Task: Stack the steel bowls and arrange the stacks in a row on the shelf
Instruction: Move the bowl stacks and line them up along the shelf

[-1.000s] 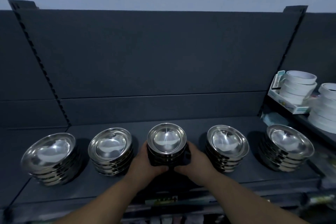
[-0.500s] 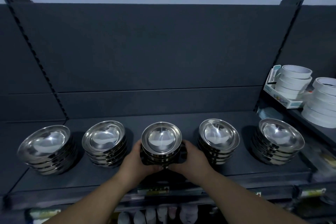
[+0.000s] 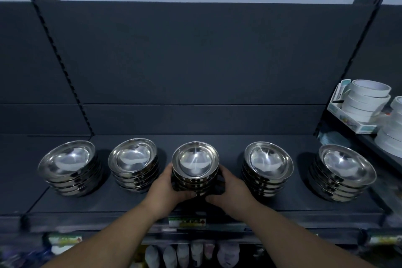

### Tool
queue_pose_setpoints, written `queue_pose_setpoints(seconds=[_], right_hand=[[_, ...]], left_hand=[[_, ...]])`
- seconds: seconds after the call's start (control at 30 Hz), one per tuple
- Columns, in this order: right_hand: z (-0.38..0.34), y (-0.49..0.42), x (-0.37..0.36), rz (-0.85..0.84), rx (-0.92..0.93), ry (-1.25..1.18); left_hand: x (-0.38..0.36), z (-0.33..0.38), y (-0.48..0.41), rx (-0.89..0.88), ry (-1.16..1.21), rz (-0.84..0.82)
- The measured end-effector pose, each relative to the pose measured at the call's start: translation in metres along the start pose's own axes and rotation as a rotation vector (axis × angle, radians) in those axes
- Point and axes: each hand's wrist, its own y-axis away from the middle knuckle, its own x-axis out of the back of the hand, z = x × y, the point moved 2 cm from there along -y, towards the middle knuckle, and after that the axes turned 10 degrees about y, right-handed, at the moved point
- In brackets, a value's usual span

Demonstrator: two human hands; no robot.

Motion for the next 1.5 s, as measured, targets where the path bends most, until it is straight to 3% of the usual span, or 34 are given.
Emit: queue_pose_setpoints(seconds=[0.33,0.5,0.73,0.97,1.13,1.3,1.5], right_hand=[[0.011,0.012,-0.001,0.007,-0.027,0.042],[0.032,0.041,0.013,0.119,-0.081,0.117],[0.068,0.072,0.062,0.237,-0.188,0.259],[0.101,0.075,0.108,0.393,-0.250,0.243],[0.106,0.064,0.117,0.306,-0.160,0.066],[0.107,0.055,0.118,0.274,-0.040,0.072],[0.110,0.043,0.121,0.267,-0.048,0.091]], left_hand=[[-0.006,-0.004,0.011,0.091,-0.049,0.108],[-0.026,0.004,0.034,0.162,-0.310,0.221],[-0.062,0.011,0.049,0.159,-0.603,0.150],[-0.127,0.036,0.033,-0.049,-0.411,0.087],[-0.163,0.050,0.009,-0.028,-0.188,-0.020],[-0.176,0.037,-0.005,-0.022,-0.064,-0.006],[-0.180,0.040,-0.006,-0.027,-0.066,-0.014]])
